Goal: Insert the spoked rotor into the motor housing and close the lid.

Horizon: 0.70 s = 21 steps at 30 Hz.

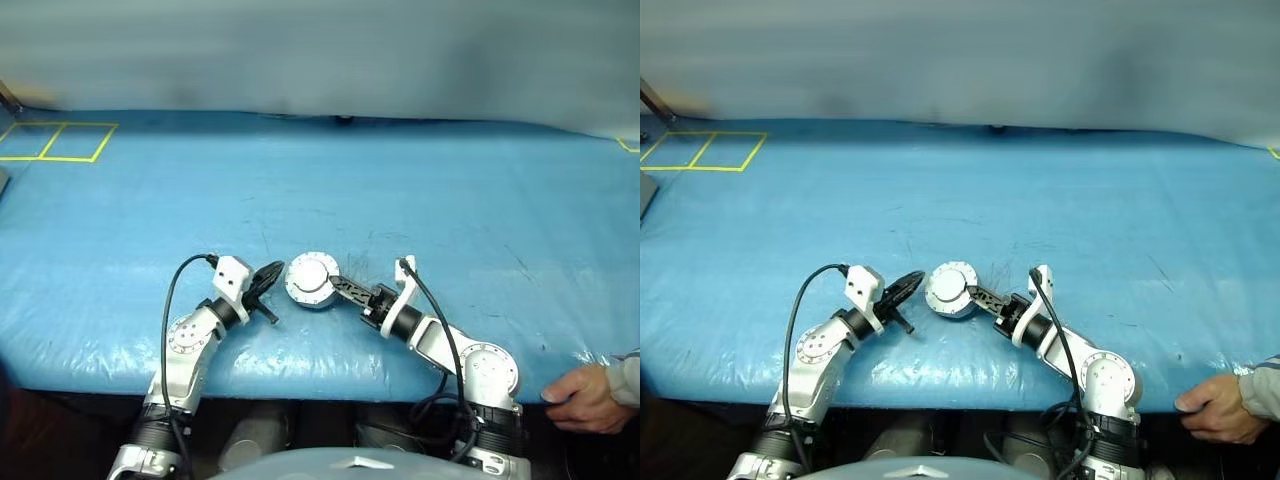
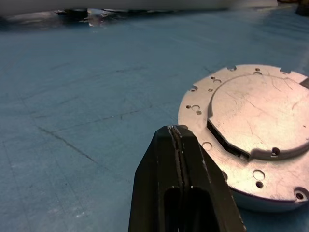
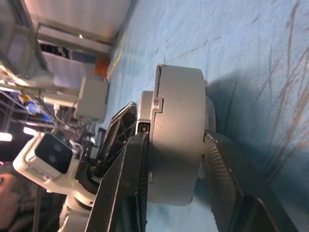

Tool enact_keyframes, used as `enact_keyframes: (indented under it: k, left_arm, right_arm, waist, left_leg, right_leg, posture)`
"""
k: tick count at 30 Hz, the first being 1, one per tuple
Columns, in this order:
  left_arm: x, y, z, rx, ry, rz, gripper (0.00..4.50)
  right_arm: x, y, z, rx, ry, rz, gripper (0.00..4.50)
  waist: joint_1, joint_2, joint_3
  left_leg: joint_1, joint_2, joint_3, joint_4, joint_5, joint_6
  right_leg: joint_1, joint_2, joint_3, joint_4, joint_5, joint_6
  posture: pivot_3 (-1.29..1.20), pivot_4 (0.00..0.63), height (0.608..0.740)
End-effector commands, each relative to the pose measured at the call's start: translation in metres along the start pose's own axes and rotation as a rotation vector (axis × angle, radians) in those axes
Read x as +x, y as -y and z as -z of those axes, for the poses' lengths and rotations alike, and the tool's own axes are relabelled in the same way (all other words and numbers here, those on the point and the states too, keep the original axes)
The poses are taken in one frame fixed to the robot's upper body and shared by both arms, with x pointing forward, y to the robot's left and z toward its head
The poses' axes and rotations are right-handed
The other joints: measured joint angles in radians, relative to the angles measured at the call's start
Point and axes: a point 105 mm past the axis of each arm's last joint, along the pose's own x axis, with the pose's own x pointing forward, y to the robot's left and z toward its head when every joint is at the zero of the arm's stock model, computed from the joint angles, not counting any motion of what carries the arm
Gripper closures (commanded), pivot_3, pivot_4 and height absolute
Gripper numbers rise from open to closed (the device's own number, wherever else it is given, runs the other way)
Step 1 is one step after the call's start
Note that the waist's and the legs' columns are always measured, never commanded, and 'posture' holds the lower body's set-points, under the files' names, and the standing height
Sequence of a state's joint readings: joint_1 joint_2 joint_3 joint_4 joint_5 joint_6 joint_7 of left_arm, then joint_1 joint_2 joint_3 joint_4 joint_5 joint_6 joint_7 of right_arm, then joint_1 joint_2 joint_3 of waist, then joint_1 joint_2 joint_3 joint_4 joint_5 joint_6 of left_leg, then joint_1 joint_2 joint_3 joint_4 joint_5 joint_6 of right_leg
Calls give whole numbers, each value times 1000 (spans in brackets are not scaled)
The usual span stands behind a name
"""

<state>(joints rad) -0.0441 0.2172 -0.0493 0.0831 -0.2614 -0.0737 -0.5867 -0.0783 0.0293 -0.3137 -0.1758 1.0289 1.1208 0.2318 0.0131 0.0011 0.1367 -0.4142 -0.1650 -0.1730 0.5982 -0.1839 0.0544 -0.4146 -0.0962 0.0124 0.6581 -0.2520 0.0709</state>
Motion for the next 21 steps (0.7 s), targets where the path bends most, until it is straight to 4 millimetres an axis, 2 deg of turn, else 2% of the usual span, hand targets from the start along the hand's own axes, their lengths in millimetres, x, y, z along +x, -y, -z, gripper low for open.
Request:
enact_keyframes:
  k: [1,5,12,18,21]
  left_arm:
    - [-1,-13,-33,-58,126,-65,4500]
    - [-3,-14,-40,-159,160,-84,4500]
    - [-7,-15,-40,-349,182,-91,4500]
    - [-7,-3,-57,-567,266,9,4500]
    - [-7,3,-58,-614,255,69,3585]
  right_arm:
    - [1,-34,-31,56,149,-178,3230]
    - [3,-42,-42,110,202,-230,3230]
    - [6,-51,-52,163,248,-279,3230]
    - [8,-61,-57,174,266,-310,3230]
    - [10,-68,-57,173,259,-330,3230]
  waist:
    - [-1,0,2]
    - [-9,0,3]
    - [-24,0,3]
    - [-27,1,4]
    - [-28,1,4]
  left_leg:
    - [-1,0,0,0,0,0]
    - [-1,0,0,0,2,4]
    - [-1,-1,0,0,1,6]
    - [-1,0,0,2,1,6]
    - [-1,0,0,3,1,6]
  right_leg:
    - [0,0,0,0,0,0]
    - [0,0,0,0,1,-1]
    - [1,0,1,1,1,-1]
    - [1,0,1,1,1,-1]
    - [1,1,1,2,1,-1]
  posture:
    - [0,150,740]
    - [0,150,740]
    - [0,150,740]
    - [0,150,740]
    - [0,150,740]
